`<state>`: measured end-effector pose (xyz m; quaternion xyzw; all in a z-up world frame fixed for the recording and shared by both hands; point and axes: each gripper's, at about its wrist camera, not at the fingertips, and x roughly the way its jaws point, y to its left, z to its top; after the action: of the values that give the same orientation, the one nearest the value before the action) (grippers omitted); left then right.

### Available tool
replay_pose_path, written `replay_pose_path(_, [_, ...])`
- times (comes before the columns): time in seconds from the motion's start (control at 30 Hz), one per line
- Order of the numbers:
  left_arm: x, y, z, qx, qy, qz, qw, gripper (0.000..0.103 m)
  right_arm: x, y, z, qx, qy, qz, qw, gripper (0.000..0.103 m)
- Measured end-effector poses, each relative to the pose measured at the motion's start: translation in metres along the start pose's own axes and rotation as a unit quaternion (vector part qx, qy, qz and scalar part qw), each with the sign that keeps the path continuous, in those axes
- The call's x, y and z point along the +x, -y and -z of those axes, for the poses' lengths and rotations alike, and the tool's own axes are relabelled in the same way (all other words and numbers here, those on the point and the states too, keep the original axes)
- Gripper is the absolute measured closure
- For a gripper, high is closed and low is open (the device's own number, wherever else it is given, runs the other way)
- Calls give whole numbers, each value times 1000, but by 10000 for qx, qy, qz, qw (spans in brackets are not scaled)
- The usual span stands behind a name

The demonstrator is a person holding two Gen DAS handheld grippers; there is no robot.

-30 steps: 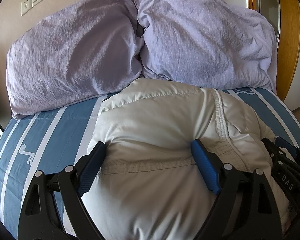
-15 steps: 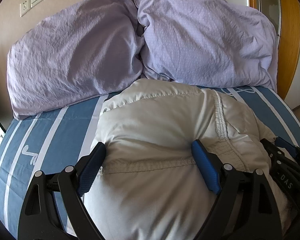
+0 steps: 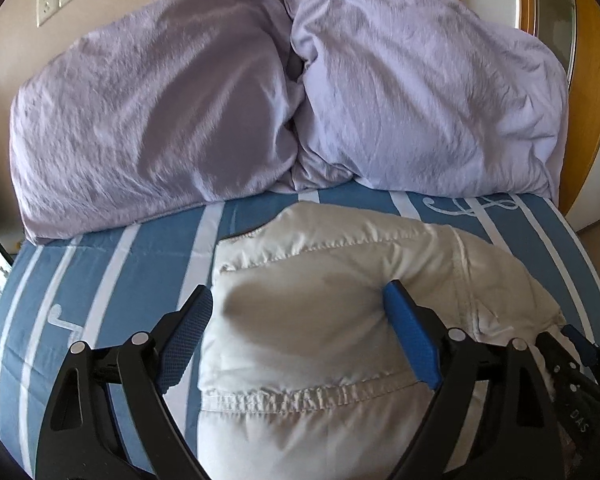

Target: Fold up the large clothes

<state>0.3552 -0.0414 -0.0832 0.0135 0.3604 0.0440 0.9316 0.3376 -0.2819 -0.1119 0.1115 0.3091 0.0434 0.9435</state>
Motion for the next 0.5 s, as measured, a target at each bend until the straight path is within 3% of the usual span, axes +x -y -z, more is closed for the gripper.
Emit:
replay_pose_path(0.13, [7, 0, 3, 14, -109, 41, 9999, 12, 4, 8, 3, 348, -94, -121, 9993, 36])
replay_pose_path(0.5, [20, 2, 11, 4, -154, -27, 9999, 9, 9, 3, 4, 266, -91, -74, 9996, 36])
